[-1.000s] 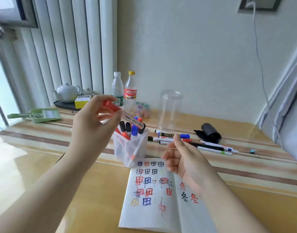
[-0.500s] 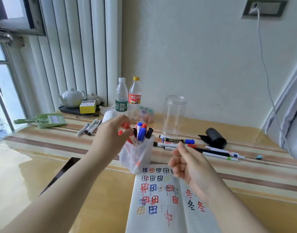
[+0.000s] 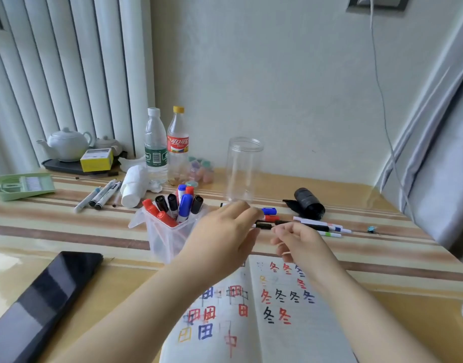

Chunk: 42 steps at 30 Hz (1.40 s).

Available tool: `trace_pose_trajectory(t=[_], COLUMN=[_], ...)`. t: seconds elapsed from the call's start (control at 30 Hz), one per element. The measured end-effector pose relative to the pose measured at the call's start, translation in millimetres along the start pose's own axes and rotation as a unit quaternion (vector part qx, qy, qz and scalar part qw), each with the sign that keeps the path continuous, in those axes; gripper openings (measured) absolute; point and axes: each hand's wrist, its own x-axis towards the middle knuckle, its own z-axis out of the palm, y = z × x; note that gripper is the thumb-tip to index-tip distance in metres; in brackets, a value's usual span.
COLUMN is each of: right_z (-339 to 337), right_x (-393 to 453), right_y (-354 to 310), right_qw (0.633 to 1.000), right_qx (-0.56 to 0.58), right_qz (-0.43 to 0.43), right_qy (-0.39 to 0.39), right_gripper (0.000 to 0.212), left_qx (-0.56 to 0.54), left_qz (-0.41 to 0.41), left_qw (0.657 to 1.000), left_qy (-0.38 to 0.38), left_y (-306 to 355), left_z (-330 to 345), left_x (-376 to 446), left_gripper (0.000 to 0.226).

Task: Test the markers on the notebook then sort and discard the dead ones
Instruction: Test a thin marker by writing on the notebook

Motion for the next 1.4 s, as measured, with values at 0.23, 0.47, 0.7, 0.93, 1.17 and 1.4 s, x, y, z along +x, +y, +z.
trace_pose_trajectory(t=[0.23,0.47,0.7,0.93,1.17,1.4], right_z=[-62.7,-87.1,-92.8,-81.3,-33.9,-25.5], right_x=[59.7,108.2,128.6,98.9,25.2,-34.2], right_y=[52.2,78.2,77.6,55.8,26.1,36.8], right_qw=[0.941,0.877,0.819,0.848,0.971,0.997], right_qx=[-0.324,-0.469,-0.564,-0.516,0.237,-0.019], right_qz=[-0.055,-0.08,-0.11,-0.12,-0.019,-0.065], right_qy=[0.084,0.065,-0.003,-0.007,0.013,0.021], right_gripper=[0.023,0.013,0.008,0.009,0.024,0.026], left_qx=[-0.064,-0.09,-0.119,-0.112,-0.203,-0.152], left_qz=[-0.108,-0.143,-0.157,-0.182,-0.154,-0.177], left_qw=[0.985,0.979,0.976,0.969,0.949,0.953], left_qy=[-0.117,-0.116,-0.094,-0.122,-0.184,-0.192], left_y=[5.4,-7.6,-13.5,-11.3,26.6,32.4], left_z=[78.5,110.8,111.4,102.6,73.1,58.6], left_x=[11.0,7.5,3.5,5.9,15.6,-14.6], left_gripper=[0.031,0.031,0.028,0.024,0.029,0.022])
